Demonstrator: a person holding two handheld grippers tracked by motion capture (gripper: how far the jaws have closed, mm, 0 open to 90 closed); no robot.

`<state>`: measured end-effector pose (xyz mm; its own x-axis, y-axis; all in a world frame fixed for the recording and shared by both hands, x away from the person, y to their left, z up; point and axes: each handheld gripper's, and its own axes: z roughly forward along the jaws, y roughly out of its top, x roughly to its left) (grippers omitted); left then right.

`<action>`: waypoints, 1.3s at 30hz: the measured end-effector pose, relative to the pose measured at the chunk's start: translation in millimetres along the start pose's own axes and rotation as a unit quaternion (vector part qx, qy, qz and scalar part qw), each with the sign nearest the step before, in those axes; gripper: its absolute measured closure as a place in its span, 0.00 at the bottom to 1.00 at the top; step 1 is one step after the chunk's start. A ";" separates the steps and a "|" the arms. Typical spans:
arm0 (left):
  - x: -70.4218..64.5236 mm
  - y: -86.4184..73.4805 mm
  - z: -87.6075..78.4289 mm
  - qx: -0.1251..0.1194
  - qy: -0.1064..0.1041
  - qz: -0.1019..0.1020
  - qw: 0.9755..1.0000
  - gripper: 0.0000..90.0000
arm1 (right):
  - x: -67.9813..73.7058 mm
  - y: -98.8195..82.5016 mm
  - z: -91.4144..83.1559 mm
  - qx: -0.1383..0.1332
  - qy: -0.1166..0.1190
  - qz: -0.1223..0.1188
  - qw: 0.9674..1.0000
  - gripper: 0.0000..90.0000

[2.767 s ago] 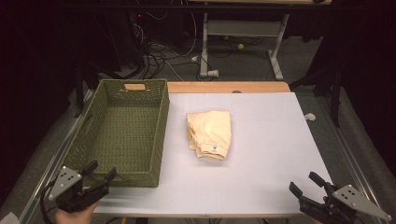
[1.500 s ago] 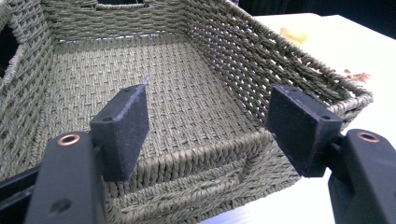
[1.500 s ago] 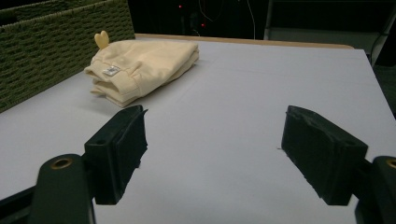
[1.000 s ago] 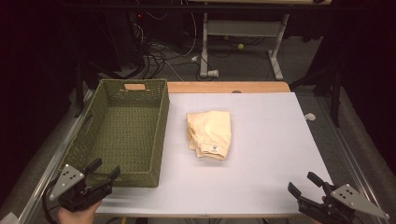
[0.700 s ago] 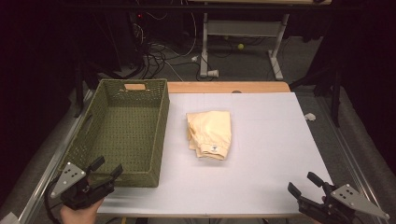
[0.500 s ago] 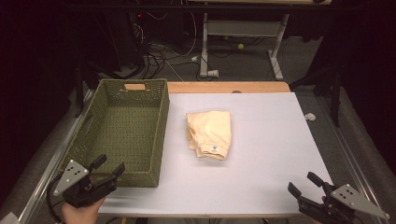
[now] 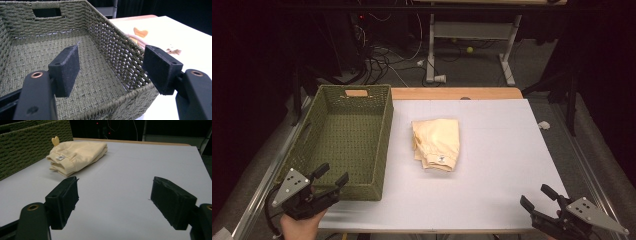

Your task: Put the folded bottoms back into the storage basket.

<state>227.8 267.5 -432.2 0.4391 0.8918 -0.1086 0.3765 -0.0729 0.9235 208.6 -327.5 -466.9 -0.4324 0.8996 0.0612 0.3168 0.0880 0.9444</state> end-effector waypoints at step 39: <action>-42.2 24.4 37.7 0.008 -0.068 0.028 0.997 0.32 | -0.1 0.4 1.2 -0.001 0.005 -0.001 1.000 0.25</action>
<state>249.2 211.4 -419.0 0.5660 0.8173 -0.1079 0.3613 -0.1283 0.9236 209.8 -327.0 -466.9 -0.4411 0.8953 0.0619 0.3148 0.0898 0.9449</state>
